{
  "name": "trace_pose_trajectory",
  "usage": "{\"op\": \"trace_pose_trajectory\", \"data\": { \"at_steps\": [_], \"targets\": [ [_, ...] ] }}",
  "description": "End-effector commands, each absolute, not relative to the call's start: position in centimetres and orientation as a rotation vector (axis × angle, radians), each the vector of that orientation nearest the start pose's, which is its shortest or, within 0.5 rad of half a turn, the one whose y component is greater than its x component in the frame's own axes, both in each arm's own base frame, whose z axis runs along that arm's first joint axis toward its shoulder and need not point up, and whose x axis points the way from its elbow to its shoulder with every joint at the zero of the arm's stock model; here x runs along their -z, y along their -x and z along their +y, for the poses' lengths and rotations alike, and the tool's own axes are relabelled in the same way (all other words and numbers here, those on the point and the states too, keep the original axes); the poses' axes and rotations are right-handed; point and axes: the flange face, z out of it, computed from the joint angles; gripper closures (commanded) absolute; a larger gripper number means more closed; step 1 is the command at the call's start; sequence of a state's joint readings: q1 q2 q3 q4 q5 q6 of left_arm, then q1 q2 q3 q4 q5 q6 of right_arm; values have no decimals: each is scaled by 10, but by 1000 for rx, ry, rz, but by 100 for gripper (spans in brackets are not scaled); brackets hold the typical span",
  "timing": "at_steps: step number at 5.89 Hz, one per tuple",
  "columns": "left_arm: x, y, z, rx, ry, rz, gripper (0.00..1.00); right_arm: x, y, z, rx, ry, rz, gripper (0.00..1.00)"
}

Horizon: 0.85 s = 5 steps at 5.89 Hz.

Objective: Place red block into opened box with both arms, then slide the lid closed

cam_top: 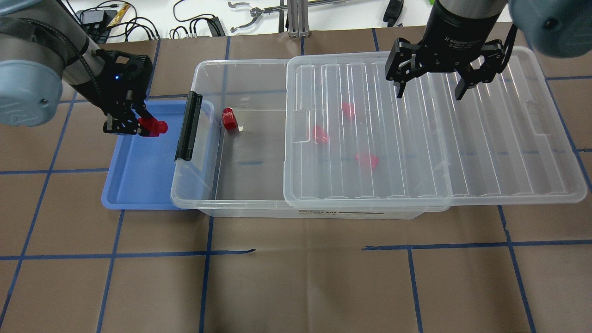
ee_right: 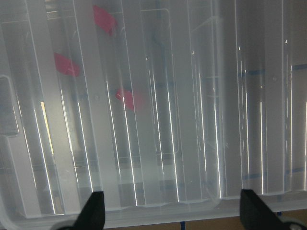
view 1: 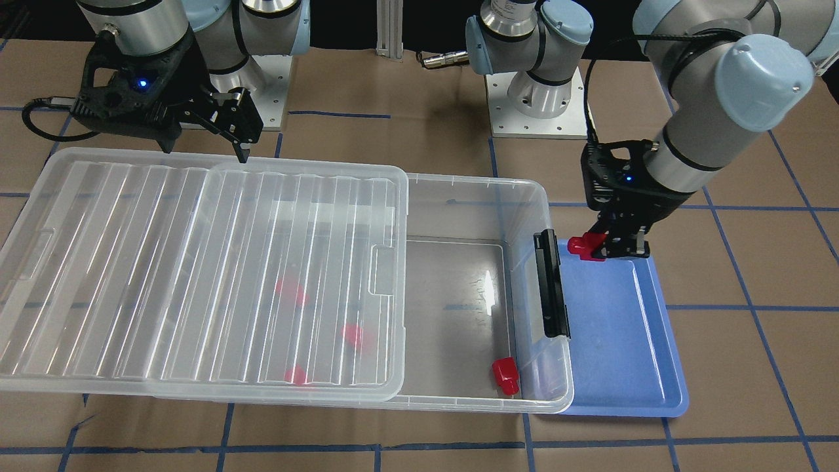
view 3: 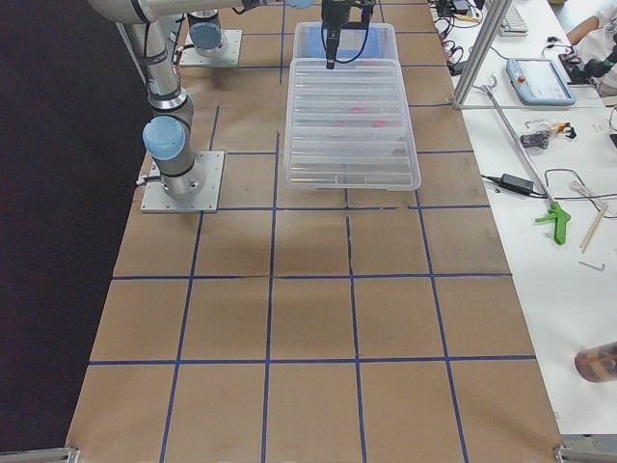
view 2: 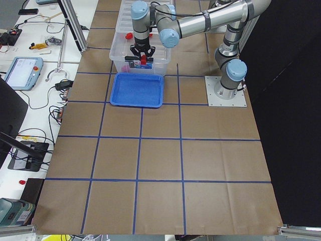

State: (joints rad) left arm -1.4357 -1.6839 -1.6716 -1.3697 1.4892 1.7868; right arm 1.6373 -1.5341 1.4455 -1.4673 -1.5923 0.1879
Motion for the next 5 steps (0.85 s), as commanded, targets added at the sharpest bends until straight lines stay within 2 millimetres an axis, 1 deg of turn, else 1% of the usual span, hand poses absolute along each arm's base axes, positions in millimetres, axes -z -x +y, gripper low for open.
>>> {"op": "trace_pose_trajectory", "data": {
  "at_steps": [1,2,3,5],
  "targets": [
    [-426,156,-547,-65,2225,-2107,95,-520,-166,-496,-24,-186,3150,0],
    [-424,180,-545,-44,2097,-2220,95,-520,-165,-496,-21,-189,3151,0],
    [-406,194,-538,-19,2034,-2243,95,-520,-165,-496,-21,-189,3153,0],
    [-328,199,-544,-34,2044,-2237,94,-518,-166,-496,-24,-189,3152,0]
  ]
}}
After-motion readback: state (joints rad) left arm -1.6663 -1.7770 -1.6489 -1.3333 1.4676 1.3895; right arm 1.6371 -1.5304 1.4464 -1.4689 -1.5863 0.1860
